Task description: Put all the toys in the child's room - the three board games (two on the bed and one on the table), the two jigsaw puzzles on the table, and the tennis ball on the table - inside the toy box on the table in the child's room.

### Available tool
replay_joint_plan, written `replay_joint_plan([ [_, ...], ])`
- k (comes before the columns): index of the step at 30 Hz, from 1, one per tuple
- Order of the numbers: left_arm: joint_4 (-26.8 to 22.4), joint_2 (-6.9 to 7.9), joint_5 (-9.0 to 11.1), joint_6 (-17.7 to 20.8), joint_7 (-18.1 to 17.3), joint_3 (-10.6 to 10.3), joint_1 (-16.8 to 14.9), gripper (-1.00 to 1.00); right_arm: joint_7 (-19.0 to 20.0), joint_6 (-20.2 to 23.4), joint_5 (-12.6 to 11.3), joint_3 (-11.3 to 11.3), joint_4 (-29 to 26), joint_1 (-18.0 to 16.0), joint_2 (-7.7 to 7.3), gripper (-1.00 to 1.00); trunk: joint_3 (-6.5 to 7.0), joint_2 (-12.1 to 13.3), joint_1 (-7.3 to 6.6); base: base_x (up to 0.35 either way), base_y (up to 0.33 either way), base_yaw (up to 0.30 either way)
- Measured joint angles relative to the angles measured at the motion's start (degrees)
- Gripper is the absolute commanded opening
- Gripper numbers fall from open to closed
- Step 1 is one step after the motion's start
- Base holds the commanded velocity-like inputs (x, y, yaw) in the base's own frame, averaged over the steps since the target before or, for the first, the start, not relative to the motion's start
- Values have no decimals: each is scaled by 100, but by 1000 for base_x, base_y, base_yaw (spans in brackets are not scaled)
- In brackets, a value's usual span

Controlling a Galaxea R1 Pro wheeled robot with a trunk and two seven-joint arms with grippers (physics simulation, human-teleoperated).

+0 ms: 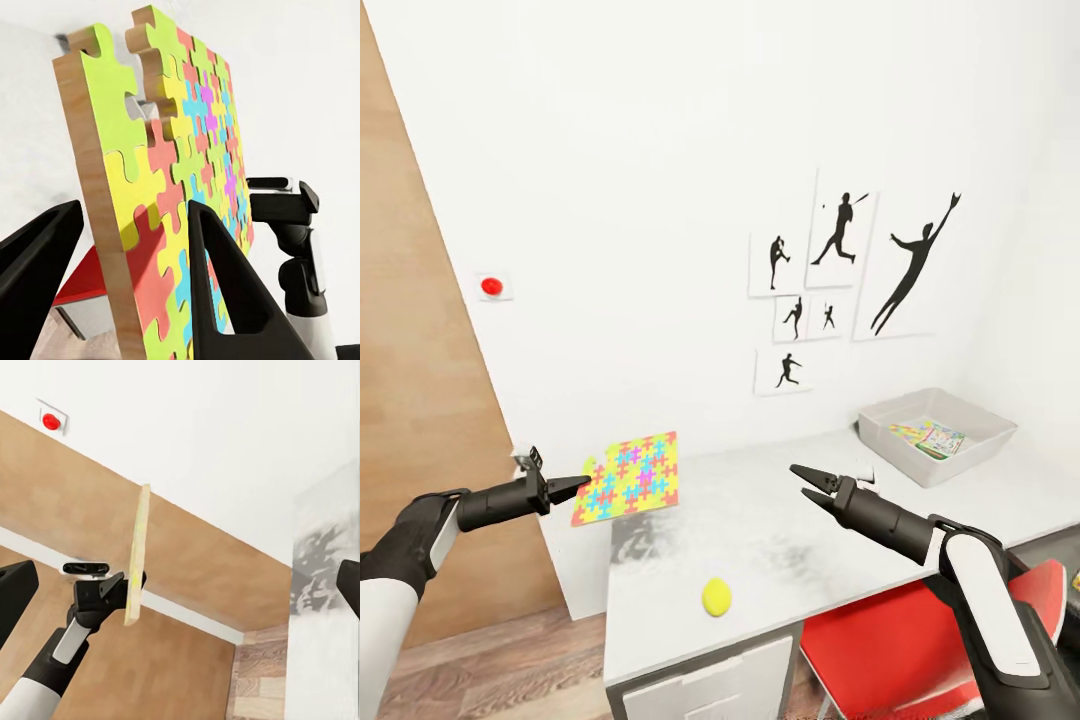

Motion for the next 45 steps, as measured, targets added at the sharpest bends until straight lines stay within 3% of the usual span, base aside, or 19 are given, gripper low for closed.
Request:
replay_joint_plan([
  [45,2,1,-7,-13,18,4,2,-100,0,-7,11,-4,-1,1,1,100,-329,3,-1,2,-277,-152],
])
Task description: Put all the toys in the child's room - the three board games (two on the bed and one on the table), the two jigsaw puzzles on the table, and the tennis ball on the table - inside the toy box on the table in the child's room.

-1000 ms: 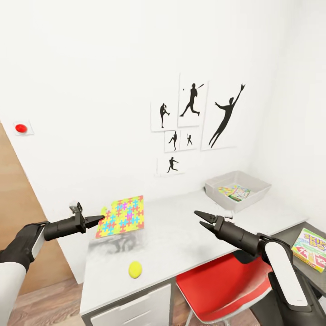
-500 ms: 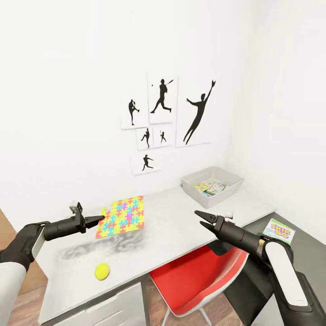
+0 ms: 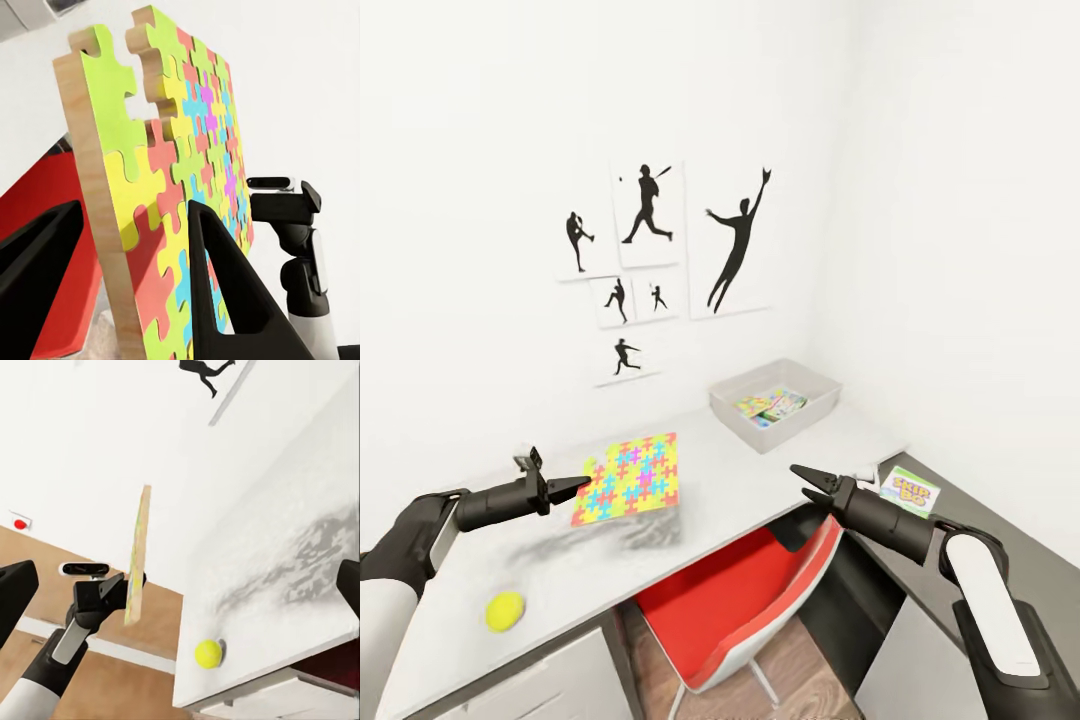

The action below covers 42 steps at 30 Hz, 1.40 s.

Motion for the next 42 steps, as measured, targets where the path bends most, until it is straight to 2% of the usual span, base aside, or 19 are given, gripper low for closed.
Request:
replay_joint_plan([
  [8,-2,2,-2,0,2,3,9,-100,0,0,-5,0,2,-1,0,100,-12,0,-1,133,-153,-22],
  [17,-3,8,-2,0,-5,5,16,-100,9,-1,-4,8,2,0,0,100,-8,0,0,11,-9,-12],
  [42,5,8,-3,0,2,5,18,-100,0,-10,6,-8,7,-5,6,100,161,0,0,75,-11,-87],
])
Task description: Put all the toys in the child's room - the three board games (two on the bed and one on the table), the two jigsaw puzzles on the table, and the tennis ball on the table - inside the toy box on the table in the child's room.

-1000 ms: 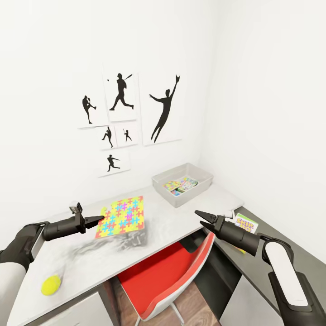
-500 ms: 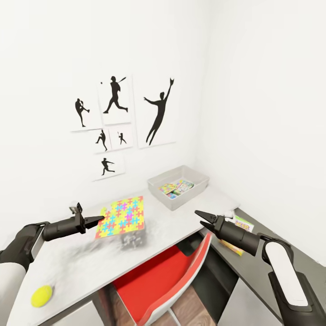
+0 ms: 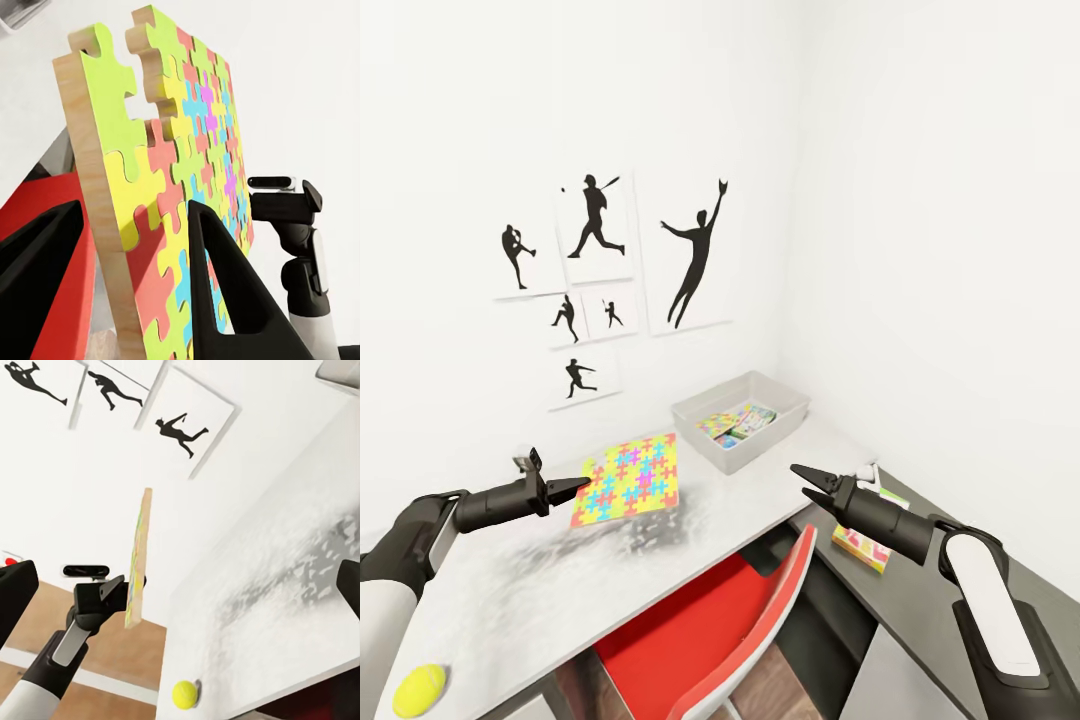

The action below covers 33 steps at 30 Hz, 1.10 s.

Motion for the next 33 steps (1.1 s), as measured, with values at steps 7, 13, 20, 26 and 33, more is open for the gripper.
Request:
replay_joint_plan([
  [7,0,0,0,0,-1,8,0,-100,0,0,-4,-7,0,-1,-4,100,1,-1,-2,105,0,-1],
  [13,0,2,0,0,-1,9,0,-100,-11,0,-8,-2,-4,-4,1,100,1,0,0,135,0,0],
  [20,0,2,0,0,-1,9,0,-100,0,0,-9,-9,-4,-4,-3,100,1,0,0,9,0,0],
  [26,0,3,0,0,-1,9,0,-100,0,0,-9,-2,-4,-4,-1,100,1,0,-1,35,0,0],
  [33,0,4,0,0,0,13,0,-100,0,0,-8,0,-4,-4,1,100,1,0,-1,154,0,0],
])
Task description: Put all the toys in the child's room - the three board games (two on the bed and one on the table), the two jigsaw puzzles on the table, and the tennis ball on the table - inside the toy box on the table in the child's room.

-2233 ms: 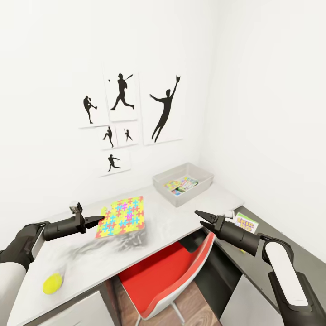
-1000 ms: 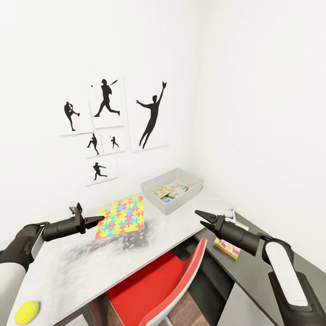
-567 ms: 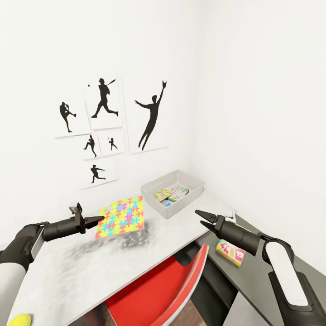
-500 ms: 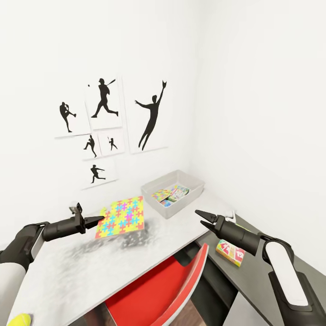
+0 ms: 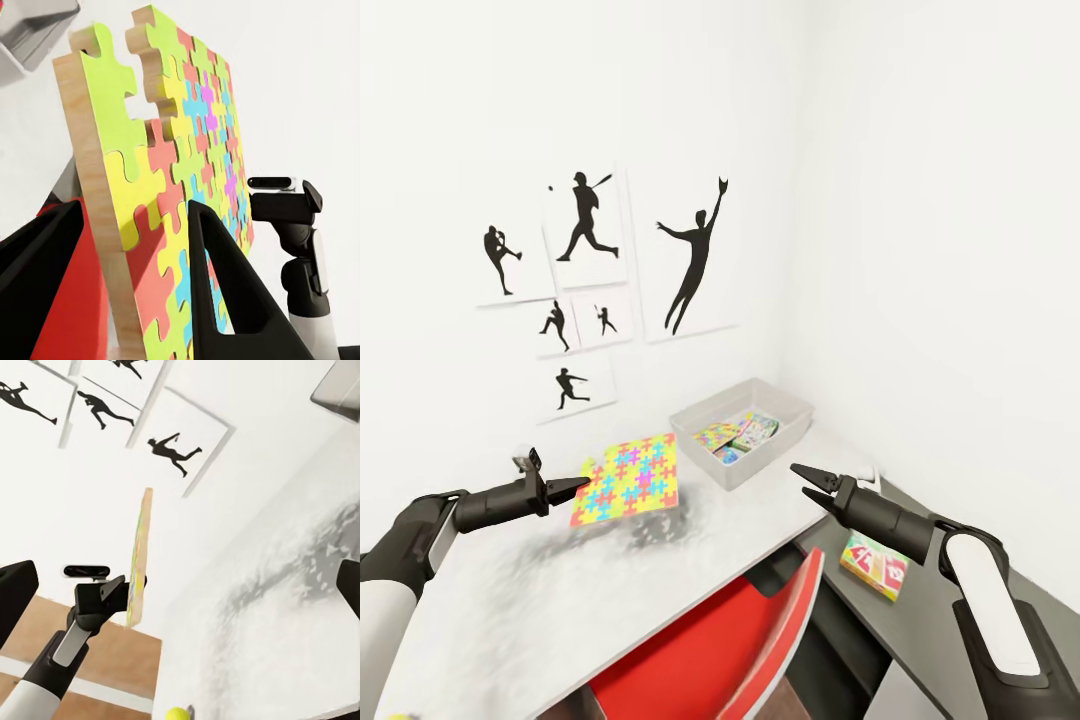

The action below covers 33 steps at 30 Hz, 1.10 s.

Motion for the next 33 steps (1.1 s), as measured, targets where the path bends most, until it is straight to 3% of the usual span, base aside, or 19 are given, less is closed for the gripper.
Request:
replay_joint_plan([
  [9,0,-3,1,0,7,-4,1,-100,7,7,-7,12,0,1,-7,100,3,0,0,157,-28,13],
  [23,-1,-3,3,0,2,-4,1,-100,10,9,-10,12,1,-1,-6,100,108,0,1,33,-72,146],
  [33,0,-4,1,0,-1,-3,-1,-100,266,1,-1,9,-1,-1,-7,100,135,-2,1,85,-72,33],
])
